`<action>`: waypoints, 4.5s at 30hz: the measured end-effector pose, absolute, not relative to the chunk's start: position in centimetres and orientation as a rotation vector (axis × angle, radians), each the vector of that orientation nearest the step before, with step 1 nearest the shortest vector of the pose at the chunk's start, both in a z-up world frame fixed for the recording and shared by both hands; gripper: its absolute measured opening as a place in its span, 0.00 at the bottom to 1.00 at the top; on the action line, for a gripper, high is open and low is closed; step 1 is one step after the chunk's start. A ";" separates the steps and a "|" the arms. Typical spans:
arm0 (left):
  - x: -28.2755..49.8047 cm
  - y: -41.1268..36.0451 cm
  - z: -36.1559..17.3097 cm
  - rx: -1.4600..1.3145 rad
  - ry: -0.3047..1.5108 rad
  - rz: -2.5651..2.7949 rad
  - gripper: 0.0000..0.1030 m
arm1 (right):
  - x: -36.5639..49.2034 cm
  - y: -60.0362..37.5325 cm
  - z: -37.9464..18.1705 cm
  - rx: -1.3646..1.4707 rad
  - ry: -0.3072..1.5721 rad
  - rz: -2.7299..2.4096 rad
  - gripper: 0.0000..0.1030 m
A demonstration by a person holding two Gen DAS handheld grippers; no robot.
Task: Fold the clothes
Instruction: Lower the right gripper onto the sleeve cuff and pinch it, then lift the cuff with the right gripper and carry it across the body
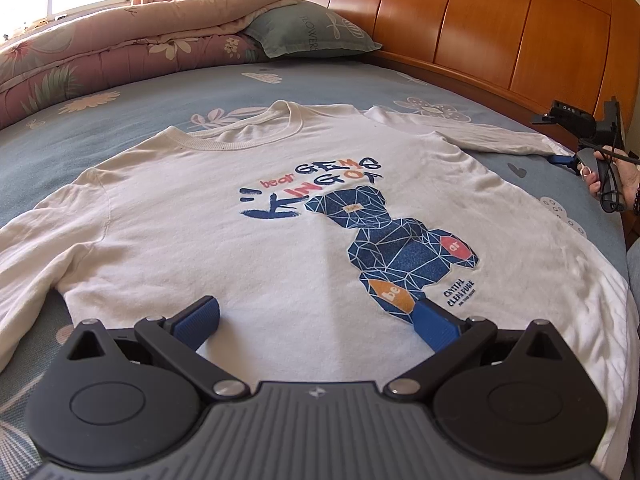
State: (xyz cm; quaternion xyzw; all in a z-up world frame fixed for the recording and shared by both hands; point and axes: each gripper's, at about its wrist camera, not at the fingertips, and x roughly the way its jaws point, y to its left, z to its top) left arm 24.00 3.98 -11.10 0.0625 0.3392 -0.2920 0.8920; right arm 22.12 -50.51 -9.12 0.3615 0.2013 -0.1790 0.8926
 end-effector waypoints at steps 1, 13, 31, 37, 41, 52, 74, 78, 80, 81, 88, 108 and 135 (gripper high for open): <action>24.0 4.0 -11.1 0.129 0.704 -0.606 0.99 | 22.2 -50.6 -9.1 0.744 0.413 -0.374 1.00; 24.1 4.1 -11.2 0.121 0.697 -0.606 0.99 | 22.0 -51.4 -9.5 0.719 0.354 -0.414 1.00; 24.0 4.1 -11.3 0.124 0.689 -0.604 0.99 | 24.6 -54.1 -10.4 0.727 0.272 -0.341 1.00; 24.0 4.1 -11.3 0.127 0.686 -0.604 0.99 | 25.3 -54.1 -10.2 0.711 0.265 -0.328 1.00; 24.0 4.0 -11.3 0.126 0.686 -0.605 0.99 | 25.2 -53.2 -9.3 0.707 0.232 -0.268 1.00; 23.2 3.6 -10.1 0.133 0.700 -0.662 0.99 | 26.8 -47.4 -5.3 0.599 0.255 -0.129 1.00; 21.7 3.7 -7.9 0.130 0.656 -0.745 0.99 | 35.3 -33.7 2.4 0.573 0.399 0.116 1.00; 21.9 3.8 -8.2 0.103 0.684 -0.776 0.99 | 36.9 -31.2 3.2 0.553 0.436 0.161 1.00; 21.8 3.6 -8.3 0.128 0.687 -0.773 0.99 | 37.7 -30.0 3.6 0.539 0.454 0.189 1.00; 21.6 3.4 -8.3 0.139 0.686 -0.772 0.99 | 38.0 -29.3 3.8 0.527 0.461 0.204 1.00; 21.8 3.8 -8.4 0.135 0.693 -0.773 0.99 | 39.5 -25.3 5.5 0.457 0.483 0.310 1.00; 22.4 5.8 -9.1 0.193 0.743 -0.666 0.99 | 41.5 -16.3 5.7 0.294 0.573 0.514 1.00; 23.8 8.6 -9.8 0.154 0.779 -0.565 0.99 | 41.0 -3.6 -3.0 -0.158 0.723 0.438 1.00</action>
